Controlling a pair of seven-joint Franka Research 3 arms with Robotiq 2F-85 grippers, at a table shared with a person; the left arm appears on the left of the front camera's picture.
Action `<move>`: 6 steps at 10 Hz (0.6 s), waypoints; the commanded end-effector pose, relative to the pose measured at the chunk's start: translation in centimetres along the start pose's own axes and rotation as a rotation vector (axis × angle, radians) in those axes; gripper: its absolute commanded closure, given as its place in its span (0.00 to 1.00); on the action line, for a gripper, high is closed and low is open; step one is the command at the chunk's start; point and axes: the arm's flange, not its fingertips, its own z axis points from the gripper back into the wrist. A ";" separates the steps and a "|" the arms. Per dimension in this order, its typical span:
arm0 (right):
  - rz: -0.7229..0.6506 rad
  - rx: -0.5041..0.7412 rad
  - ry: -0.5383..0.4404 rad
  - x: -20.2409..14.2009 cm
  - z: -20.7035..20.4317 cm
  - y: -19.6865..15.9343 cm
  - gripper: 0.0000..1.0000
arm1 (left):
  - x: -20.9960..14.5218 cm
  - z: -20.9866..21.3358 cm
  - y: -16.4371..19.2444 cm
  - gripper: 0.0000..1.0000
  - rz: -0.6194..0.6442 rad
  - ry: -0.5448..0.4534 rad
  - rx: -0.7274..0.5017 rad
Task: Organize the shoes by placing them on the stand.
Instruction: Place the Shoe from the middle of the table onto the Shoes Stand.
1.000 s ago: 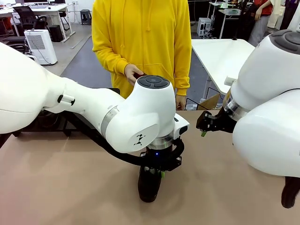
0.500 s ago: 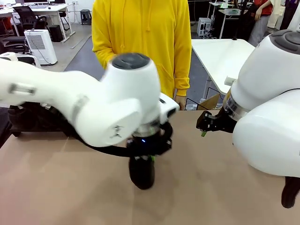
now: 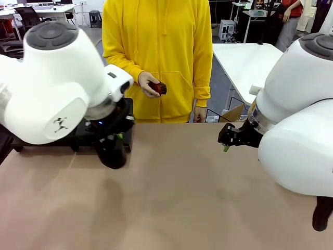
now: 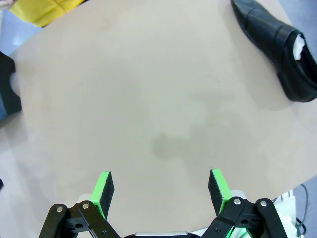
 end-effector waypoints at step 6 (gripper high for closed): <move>0.008 0.003 0.003 0.2 0.0 0.0 0.00 | 8.3 -4.3 5.6 1.00 -0.093 -0.132 0.198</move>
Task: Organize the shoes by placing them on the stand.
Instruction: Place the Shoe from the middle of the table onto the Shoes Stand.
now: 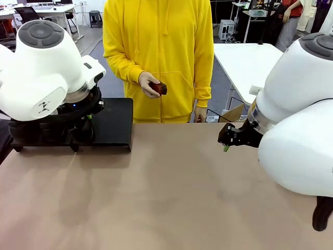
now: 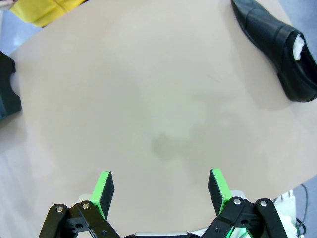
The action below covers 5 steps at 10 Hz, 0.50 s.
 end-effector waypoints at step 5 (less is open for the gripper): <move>0.008 0.003 0.003 0.2 0.0 0.0 0.00 | 3.3 -5.0 -1.2 1.00 -0.161 -0.047 0.102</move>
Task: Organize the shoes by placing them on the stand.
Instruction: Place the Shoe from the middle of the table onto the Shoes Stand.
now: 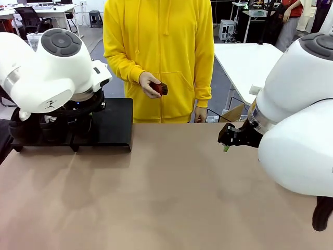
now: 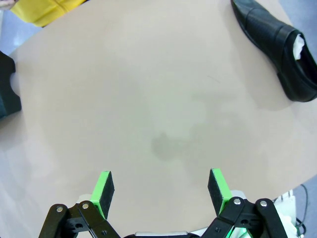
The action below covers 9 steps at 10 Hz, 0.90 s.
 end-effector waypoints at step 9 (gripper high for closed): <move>0.008 0.003 0.003 0.2 0.0 0.0 0.00 | 1.2 -4.0 -0.6 1.00 0.040 0.009 0.058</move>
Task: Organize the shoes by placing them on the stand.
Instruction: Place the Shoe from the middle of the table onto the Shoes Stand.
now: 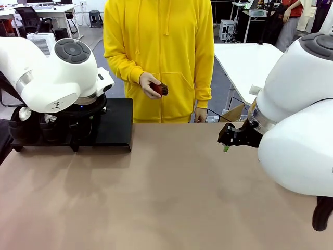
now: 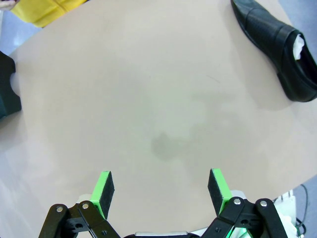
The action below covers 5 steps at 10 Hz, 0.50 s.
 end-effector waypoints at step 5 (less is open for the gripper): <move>0.008 0.003 0.003 0.2 0.0 0.0 0.00 | 0.5 -0.7 -0.8 0.45 0.053 -0.035 0.038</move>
